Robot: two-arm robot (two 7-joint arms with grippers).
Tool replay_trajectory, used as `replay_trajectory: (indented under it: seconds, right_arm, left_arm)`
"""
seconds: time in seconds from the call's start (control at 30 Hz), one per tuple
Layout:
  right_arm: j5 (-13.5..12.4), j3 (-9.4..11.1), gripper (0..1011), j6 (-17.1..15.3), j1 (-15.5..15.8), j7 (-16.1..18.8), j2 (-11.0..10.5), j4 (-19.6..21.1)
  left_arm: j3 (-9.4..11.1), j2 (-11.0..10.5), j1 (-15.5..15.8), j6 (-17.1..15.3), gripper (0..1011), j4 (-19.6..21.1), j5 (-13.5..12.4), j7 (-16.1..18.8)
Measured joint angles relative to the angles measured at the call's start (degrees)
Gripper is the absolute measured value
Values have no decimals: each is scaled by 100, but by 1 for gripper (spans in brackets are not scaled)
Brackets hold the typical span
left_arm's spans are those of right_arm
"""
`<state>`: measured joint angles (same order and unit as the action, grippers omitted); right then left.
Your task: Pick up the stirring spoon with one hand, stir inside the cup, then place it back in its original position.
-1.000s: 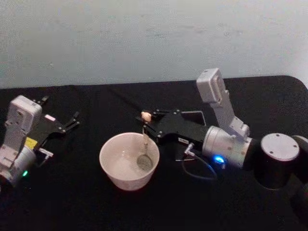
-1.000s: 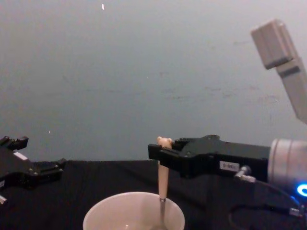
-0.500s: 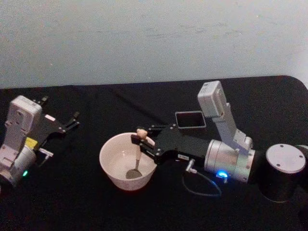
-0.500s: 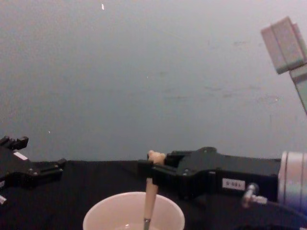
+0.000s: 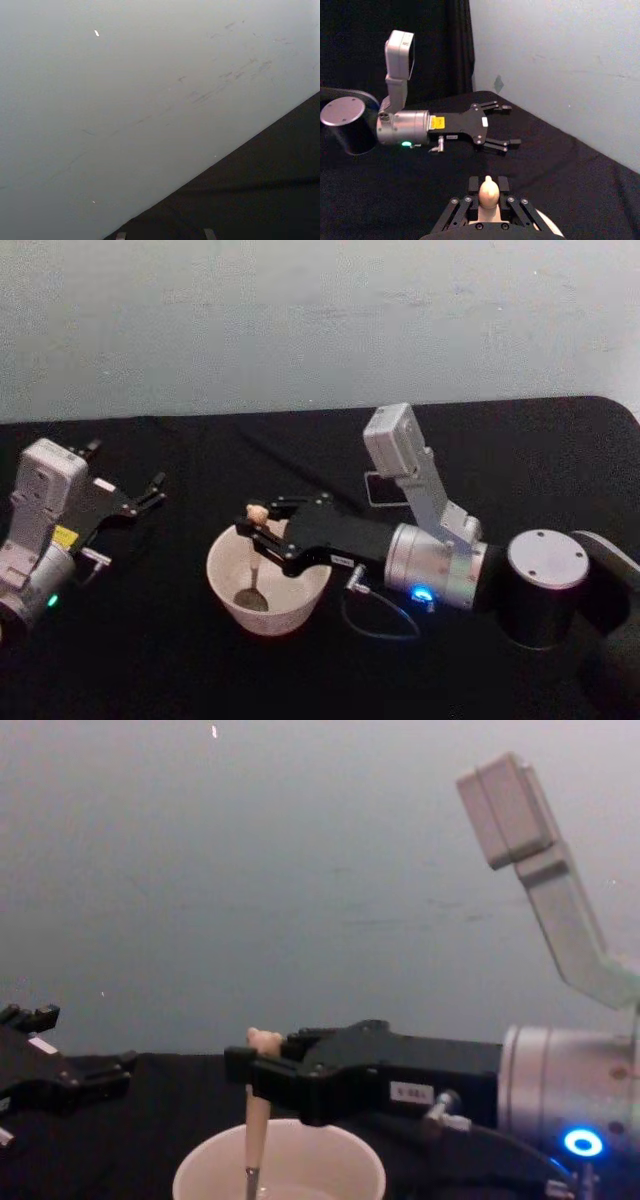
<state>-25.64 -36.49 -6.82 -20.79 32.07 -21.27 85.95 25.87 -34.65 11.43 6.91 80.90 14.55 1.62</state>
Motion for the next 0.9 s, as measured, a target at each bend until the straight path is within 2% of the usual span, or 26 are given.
replay_trajectory:
  seconds: [0.3,0.5,0.7,0.9]
  right_arm:
    - [127,-37,223,-8,-271,-170,305,-402]
    - [188,50,223,7,-410,-282,436,-662]
    - [249,135,223,55,-480,-325,460,-819]
    - [295,241,223,109,-464,-314,364,-829]
  left_arm:
    - [0,0,0,0,1001,0,0,0]
    - [0,0,0,0,1001,0,0,0]
    - [0,0,0,0,1001,0,0,0]
    - [0,0,0,0,1001,0,0,0]
